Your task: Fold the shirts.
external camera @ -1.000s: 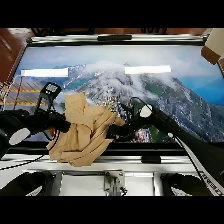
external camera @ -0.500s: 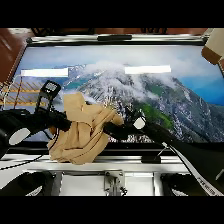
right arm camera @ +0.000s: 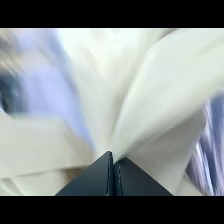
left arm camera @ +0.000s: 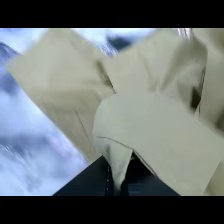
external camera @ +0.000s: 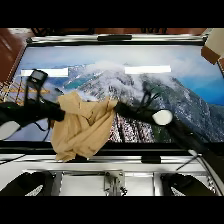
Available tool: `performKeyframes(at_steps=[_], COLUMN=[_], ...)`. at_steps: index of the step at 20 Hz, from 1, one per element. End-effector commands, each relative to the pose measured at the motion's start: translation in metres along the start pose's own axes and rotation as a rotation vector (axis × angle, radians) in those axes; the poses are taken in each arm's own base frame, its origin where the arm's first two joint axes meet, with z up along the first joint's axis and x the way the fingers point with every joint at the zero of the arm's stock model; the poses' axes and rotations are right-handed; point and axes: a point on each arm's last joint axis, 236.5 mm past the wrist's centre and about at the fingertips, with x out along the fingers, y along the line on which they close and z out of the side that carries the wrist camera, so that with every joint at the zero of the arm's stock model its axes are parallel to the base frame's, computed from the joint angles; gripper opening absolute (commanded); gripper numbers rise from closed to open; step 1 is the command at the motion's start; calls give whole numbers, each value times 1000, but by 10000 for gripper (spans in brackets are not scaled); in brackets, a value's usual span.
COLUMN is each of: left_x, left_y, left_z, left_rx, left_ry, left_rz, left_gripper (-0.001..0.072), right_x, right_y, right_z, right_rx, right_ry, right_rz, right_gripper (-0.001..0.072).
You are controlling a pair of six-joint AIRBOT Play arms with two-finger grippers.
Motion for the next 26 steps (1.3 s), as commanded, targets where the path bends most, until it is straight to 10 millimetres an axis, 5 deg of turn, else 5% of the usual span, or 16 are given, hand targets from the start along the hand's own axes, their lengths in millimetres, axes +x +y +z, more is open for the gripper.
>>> performKeyframes(at_steps=[1,3,6,8,10,13,15,19,22,24,26], left_x=[-65,-152,-262,-283,-256,-176,-122,-29,8,19,22], left_y=[36,53,65,68,69,61,35,-37,-71,-87,-102], left_z=[103,178,225,224,204,147,116,68,49,37,23], left_rx=[-84,-160,-206,-213,-223,-234,-242,-367,-516,-477,-350], left_ry=[-340,-650,-930,-953,-814,-469,-313,-150,-108,-83,-51], left_rz=[45,40,22,26,38,47,-32,-297,-431,-459,-475], left_gripper=[54,54,54,54,54,54,54,54,54,54,54], right_x=[-120,-205,-299,-335,-345,-308,-251,-122,-59,-45,-52], right_y=[74,132,208,238,242,216,181,75,-1,-32,-55], right_z=[121,170,191,192,194,203,202,178,156,150,151], right_rx=[-211,-356,-506,-601,-653,-606,-557,-429,-328,-318,-331], right_ry=[-412,-652,-861,-950,-981,-874,-681,-215,28,90,107], right_rz=[107,164,242,254,216,149,92,-54,-148,-213,-318], right_gripper=[72,72,73,73,73,73,73,74,74,74,74])
